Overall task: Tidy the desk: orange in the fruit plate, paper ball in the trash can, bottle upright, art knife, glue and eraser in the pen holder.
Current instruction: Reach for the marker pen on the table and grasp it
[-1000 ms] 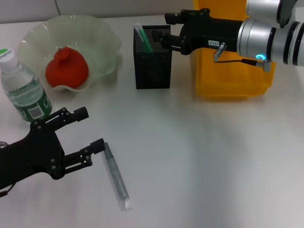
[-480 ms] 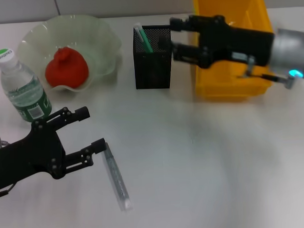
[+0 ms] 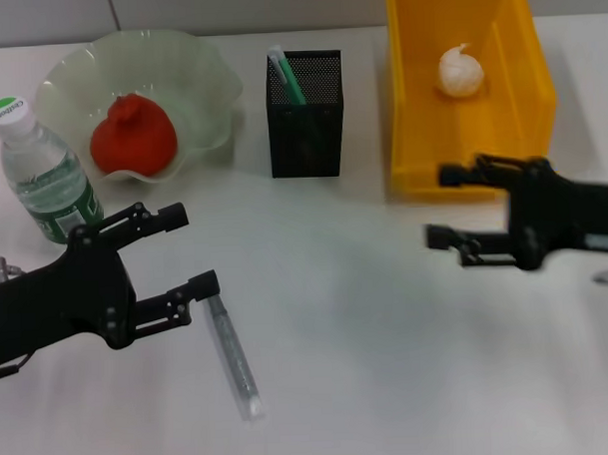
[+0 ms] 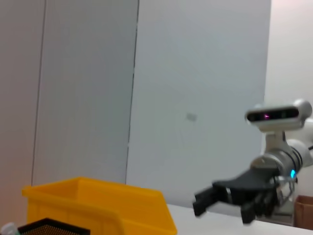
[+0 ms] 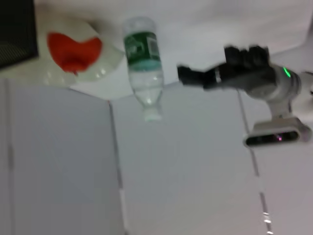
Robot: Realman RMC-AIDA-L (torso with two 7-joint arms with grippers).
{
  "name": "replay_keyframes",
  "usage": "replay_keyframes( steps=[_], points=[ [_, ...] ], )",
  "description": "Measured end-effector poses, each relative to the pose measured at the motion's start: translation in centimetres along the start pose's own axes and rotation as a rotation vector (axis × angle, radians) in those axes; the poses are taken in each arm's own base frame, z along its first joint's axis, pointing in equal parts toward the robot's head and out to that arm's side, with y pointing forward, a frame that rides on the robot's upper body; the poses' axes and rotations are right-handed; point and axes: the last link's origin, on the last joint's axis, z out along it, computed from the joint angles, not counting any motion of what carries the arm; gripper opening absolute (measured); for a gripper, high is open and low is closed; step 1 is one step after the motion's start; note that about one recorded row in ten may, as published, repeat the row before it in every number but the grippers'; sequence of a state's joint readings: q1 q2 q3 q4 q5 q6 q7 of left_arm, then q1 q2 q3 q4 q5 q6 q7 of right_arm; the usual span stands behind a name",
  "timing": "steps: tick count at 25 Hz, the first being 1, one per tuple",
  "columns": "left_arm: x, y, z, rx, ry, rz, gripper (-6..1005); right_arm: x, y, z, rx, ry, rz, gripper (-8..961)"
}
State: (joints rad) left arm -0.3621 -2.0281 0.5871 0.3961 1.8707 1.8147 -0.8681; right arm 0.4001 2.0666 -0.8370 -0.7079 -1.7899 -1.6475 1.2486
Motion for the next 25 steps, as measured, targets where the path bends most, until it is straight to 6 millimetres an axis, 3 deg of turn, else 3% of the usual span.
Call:
replay_keyframes(
  steps=[3,13,21,25],
  points=[
    [0.2,-0.1,0.1,-0.008,0.002,0.006,799,2.6,1.3,-2.3,0.074,-0.029,-0.022,803],
    [1.3,-1.2,0.2,-0.026,-0.017,0.032,800,6.4,3.7,-5.0,0.161,-0.036,-0.013,801],
    [2.3,-2.3,0.9,-0.085,-0.096,0.039,799,7.2,3.8,-7.4,0.187,0.016,0.004,800],
    [3.4,-3.6,2.4,-0.175,-0.202,0.097,800,6.9,3.6,-8.4,0.178,0.023,0.02,800]
  ],
)
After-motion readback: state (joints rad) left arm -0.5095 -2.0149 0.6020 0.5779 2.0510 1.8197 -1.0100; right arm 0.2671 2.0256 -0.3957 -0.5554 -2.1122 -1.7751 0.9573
